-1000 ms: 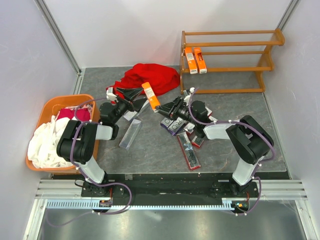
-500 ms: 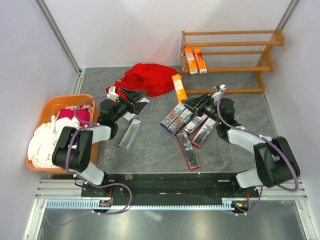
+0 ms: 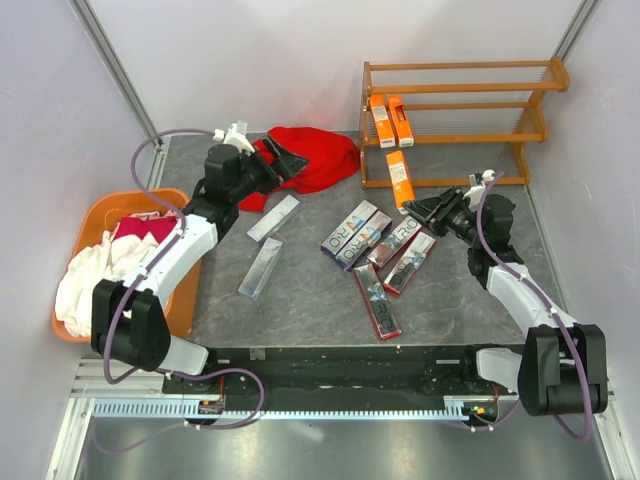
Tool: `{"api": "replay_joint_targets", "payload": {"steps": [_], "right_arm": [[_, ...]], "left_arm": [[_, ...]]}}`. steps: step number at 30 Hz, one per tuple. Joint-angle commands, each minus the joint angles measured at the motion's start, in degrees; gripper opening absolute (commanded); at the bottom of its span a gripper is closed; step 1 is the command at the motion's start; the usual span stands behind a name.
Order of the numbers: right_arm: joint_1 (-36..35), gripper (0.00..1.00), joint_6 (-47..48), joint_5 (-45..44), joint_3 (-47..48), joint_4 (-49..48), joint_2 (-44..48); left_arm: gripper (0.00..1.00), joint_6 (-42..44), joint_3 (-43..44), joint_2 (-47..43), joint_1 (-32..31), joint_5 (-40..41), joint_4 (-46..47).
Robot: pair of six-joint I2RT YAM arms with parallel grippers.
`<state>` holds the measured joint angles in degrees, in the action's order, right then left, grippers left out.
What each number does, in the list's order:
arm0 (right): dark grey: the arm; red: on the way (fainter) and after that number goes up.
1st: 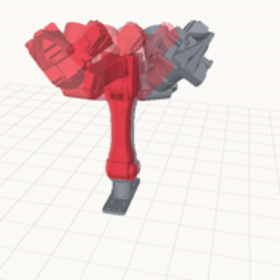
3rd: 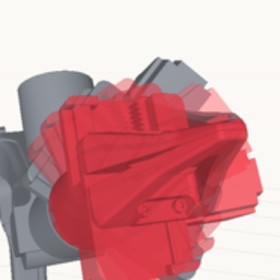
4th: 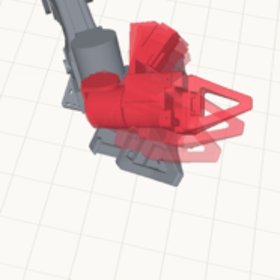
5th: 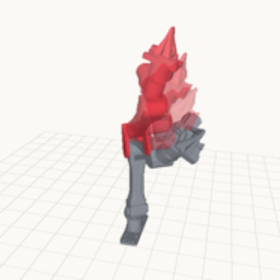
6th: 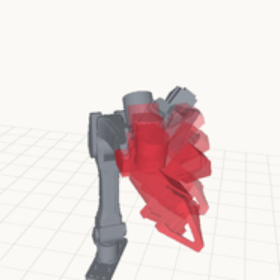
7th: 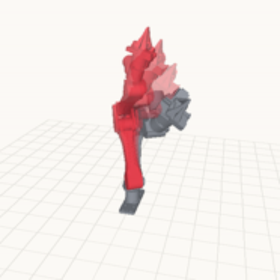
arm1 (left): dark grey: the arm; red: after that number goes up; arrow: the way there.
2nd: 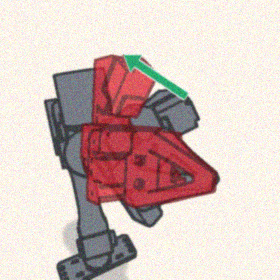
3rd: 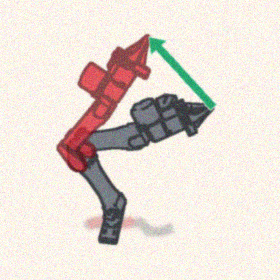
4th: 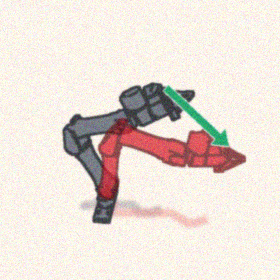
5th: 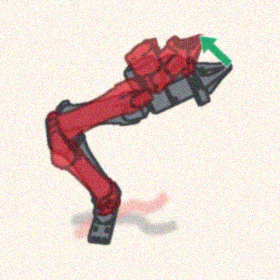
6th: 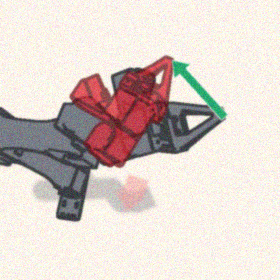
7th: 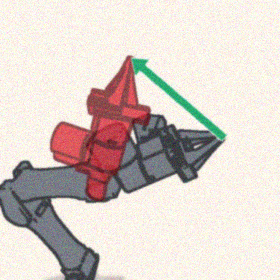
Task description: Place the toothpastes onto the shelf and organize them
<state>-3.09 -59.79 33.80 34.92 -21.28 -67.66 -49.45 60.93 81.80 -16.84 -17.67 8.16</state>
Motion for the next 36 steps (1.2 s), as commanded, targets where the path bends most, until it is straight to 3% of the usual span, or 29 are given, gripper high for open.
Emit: {"api": "replay_joint_targets", "payload": {"steps": [1,4,14,18,36], "right_arm": [[4.7,0.22,2.9,4.9,1.0,0.8,1.9],[7.3,0.22,3.4,6.2,2.3,1.2,1.3],[12.4,0.22,3.3,7.9,6.1,-0.4,-1.6],[13.6,0.23,5.4,4.7,8.1,1.2,-1.9],[14.1,0.22,-1.9,1.4,26.7,-10.2,-27.4]], "left_arm": [[1.00,18.6,8.8,-0.7,-4.9,14.8,-19.8],[1.00,22.0,11.6,0.3,-7.3,19.6,-22.9],[1.00,22.8,12.0,3.0,-9.8,19.3,-23.3],[1.00,23.0,11.8,4.2,-10.0,18.6,-23.3],[1.00,22.6,10.8,6.2,-10.8,17.8,-23.1]]}}
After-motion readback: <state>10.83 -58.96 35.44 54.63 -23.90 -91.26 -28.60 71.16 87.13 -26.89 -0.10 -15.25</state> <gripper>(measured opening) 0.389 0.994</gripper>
